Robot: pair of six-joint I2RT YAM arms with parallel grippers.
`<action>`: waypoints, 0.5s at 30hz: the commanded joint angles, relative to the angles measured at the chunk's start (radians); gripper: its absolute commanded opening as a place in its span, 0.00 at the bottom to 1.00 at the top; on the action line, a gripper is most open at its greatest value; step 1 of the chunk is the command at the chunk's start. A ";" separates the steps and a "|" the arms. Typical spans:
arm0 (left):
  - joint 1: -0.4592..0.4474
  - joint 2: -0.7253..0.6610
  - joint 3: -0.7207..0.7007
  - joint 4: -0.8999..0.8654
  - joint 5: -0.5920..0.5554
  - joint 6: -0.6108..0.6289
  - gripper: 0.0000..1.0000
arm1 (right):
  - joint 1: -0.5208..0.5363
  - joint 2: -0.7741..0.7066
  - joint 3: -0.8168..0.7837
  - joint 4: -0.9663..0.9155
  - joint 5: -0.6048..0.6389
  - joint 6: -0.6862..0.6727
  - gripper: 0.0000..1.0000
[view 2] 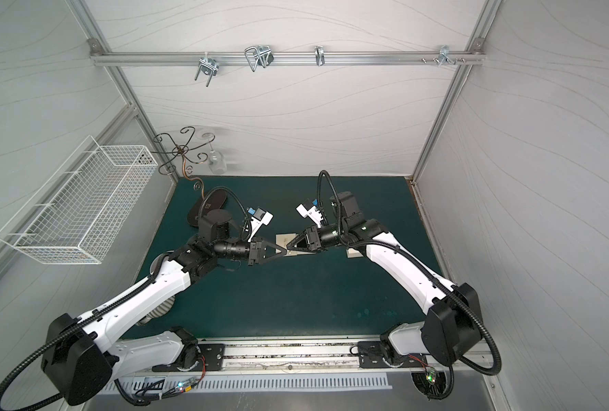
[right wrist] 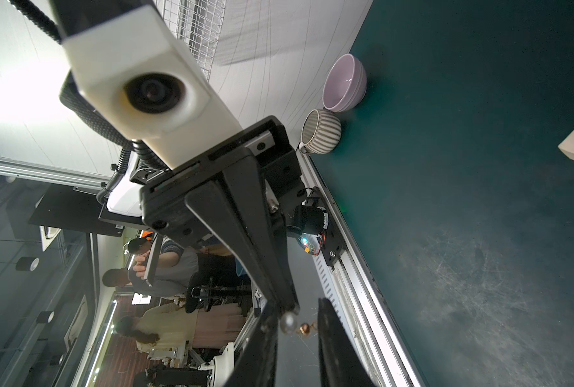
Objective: Place the earrings into the drawer-style jewelry box
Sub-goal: Pick up the earring from the center of the board.
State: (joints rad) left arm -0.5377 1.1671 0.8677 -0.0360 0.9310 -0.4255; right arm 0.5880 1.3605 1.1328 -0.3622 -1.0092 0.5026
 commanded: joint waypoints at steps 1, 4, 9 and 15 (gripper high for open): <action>-0.002 -0.017 0.038 0.039 0.005 0.013 0.00 | 0.005 0.005 0.029 -0.021 -0.002 -0.025 0.24; -0.003 -0.017 0.039 0.039 0.006 0.011 0.00 | 0.004 0.002 0.029 -0.026 -0.001 -0.027 0.23; -0.003 -0.017 0.036 0.039 0.005 0.012 0.00 | 0.004 0.001 0.028 -0.026 0.001 -0.029 0.21; -0.001 -0.018 0.038 0.038 0.005 0.013 0.00 | 0.001 -0.001 0.029 -0.026 0.002 -0.028 0.17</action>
State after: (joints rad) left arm -0.5377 1.1671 0.8677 -0.0364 0.9306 -0.4259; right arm 0.5880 1.3605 1.1343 -0.3695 -1.0065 0.4973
